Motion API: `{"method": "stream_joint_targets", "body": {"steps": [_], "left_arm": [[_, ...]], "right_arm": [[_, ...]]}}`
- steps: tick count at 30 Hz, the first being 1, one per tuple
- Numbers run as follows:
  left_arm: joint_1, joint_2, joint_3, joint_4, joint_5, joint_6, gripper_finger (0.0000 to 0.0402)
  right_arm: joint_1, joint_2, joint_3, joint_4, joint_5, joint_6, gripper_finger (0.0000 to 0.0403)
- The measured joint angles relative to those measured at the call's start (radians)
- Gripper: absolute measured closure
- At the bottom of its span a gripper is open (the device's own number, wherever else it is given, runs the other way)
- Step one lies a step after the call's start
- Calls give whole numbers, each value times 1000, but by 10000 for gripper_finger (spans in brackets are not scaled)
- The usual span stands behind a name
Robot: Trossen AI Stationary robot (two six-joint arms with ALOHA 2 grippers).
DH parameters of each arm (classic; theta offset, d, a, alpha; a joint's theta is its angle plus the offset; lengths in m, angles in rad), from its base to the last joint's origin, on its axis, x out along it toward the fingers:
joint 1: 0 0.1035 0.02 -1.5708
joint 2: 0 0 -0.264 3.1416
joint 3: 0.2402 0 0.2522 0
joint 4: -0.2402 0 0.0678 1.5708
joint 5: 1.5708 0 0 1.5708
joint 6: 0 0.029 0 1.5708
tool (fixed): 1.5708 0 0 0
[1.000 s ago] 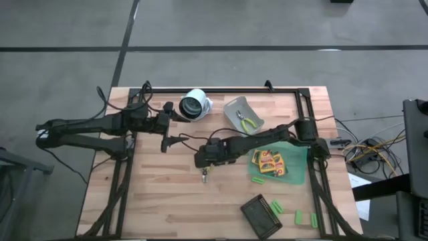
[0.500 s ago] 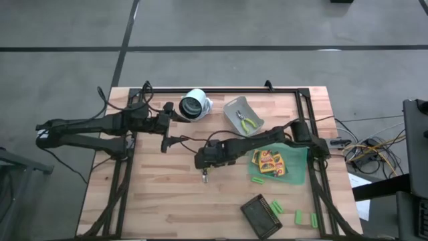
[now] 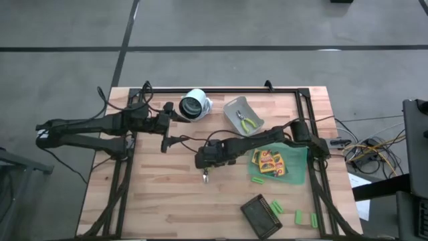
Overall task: Pick & Place School Supplies
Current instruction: Put the green hole puncher into the gray bin
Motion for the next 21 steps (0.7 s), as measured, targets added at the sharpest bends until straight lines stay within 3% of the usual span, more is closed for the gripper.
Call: {"method": "stream_joint_targets", "body": {"steps": [9, 21], "left_arm": [[0, 0, 0, 0, 0, 0, 74], [0, 0, 0, 0, 0, 0, 74]], "right_arm": [[0, 0, -1, -9, -12, -16, 351], [1, -46, 2, -40, 4, -72, 356]]}}
